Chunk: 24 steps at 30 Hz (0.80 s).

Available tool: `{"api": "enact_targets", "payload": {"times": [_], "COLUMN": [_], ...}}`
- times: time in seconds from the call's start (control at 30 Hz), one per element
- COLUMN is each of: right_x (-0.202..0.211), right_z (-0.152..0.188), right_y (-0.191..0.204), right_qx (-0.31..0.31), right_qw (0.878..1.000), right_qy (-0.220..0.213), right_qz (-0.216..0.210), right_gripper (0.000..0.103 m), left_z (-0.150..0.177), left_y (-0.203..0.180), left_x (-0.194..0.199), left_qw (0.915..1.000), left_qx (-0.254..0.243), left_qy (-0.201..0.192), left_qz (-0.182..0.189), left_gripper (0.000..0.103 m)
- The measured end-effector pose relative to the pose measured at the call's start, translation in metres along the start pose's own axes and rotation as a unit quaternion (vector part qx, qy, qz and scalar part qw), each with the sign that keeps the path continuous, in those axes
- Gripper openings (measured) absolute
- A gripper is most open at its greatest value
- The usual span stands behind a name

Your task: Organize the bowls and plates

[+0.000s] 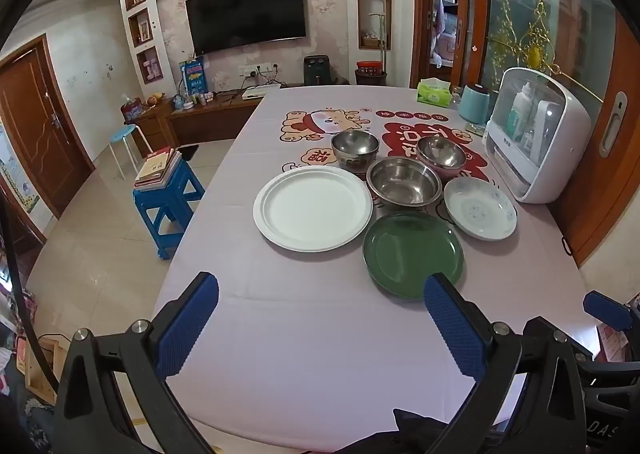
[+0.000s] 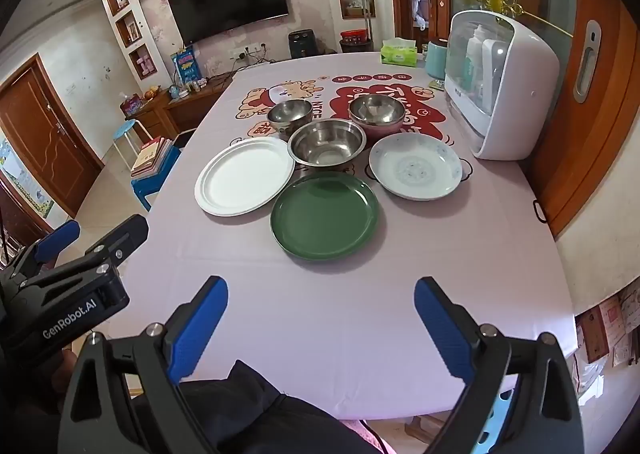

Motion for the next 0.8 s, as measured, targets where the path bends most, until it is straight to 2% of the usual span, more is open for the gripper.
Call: {"api": "enact_targets", "payload": {"times": [0.8], "right_x": [-0.0032], "right_z": [-0.0060], "right_y": [-0.0049], "right_qx": [0.002], "right_qw": [1.000], "right_qy": [-0.001], "right_qz": [-0.001], "right_gripper": [0.095], "left_z": [-0.0010], "left_y": [0.0022], "left_x": [0.0026], "left_qw": [1.0000], "left_qx": [0.000], "left_qy": [0.000], "left_qz": [0.002], "left_gripper": [0.102]}}
Point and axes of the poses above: each gripper's, at about its wrist camera, not at the fingertips, and x roughly against the way its jaws point, y to its left, z to its underside, the point moved 9 cm from there along -x, roughly the way its jaws point, and after that the axes turned 3 degrees about -x, right-handed, at the moved point
